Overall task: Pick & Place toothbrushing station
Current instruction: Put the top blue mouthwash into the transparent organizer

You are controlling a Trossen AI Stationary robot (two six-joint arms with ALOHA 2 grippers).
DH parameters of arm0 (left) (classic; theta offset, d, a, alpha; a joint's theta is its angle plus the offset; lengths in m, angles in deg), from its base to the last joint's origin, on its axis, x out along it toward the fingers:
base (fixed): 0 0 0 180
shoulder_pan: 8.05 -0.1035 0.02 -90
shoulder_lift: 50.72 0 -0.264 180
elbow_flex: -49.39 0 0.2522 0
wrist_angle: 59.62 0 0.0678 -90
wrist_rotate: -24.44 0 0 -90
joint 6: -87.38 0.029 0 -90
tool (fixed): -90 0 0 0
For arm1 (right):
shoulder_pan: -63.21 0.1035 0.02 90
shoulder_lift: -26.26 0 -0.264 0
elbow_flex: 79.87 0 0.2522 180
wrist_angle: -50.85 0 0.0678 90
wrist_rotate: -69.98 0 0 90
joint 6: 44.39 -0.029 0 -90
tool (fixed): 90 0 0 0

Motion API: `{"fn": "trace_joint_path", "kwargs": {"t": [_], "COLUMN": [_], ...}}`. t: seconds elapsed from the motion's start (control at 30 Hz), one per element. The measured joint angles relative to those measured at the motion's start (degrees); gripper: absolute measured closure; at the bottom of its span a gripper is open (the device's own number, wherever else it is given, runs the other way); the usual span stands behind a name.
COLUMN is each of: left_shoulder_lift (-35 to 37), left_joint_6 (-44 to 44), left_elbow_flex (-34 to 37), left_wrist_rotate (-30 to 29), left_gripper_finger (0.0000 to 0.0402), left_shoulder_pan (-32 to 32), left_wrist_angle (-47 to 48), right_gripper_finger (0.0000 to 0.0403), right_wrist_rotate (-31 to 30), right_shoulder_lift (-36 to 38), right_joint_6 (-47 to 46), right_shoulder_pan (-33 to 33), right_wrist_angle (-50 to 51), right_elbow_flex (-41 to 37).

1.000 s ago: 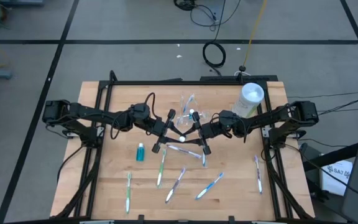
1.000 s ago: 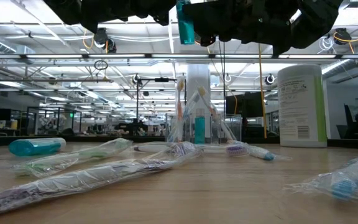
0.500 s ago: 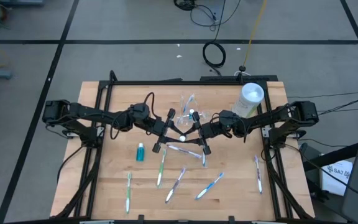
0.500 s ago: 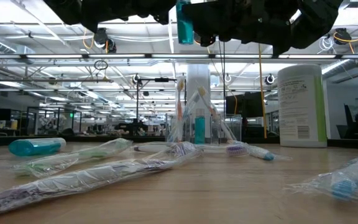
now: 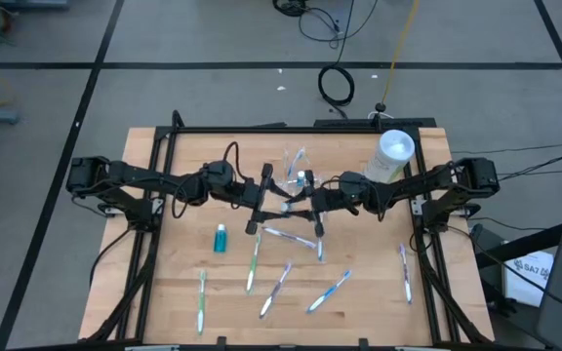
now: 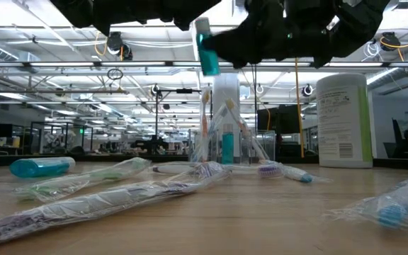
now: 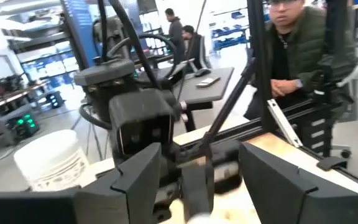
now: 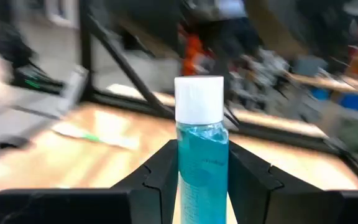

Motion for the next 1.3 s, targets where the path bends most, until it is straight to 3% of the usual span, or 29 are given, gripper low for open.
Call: {"fn": "trace_joint_path", "kwargs": {"t": [0.13, 0.27, 0.4, 0.5, 1.3], "left_shoulder_lift": [0.00, 0.00, 0.00, 0.00, 0.00], "left_joint_6": [-1.03, -1.16, -1.18, -1.32, -1.21], "left_elbow_flex": [0.00, 0.00, 0.02, 0.02, 0.09], "left_wrist_rotate": [-4.42, -8.50, -9.39, -9.38, -8.79], "left_gripper_finger": [0.0177, 0.0177, 0.0176, 0.0176, 0.0176], "left_shoulder_pan": [0.04, 0.04, 0.04, 0.04, 0.04], "left_wrist_angle": [0.04, 0.08, 0.28, 0.31, 3.84], "right_gripper_finger": [0.0294, 0.0295, 0.0293, 0.0292, 0.0289], "right_wrist_rotate": [-10.65, -24.97, -37.54, -42.71, -42.33], "right_shoulder_lift": [0.42, 0.50, 0.50, 0.50, 0.38], "right_joint_6": [0.62, 0.70, -2.23, -6.13, -18.58], "right_shoulder_pan": [-0.43, -0.45, -0.45, -0.49, -0.47], "right_wrist_angle": [4.21, 6.30, 8.56, 11.05, 9.94], "right_elbow_flex": [0.00, 0.00, 0.00, -0.23, -6.21]}}
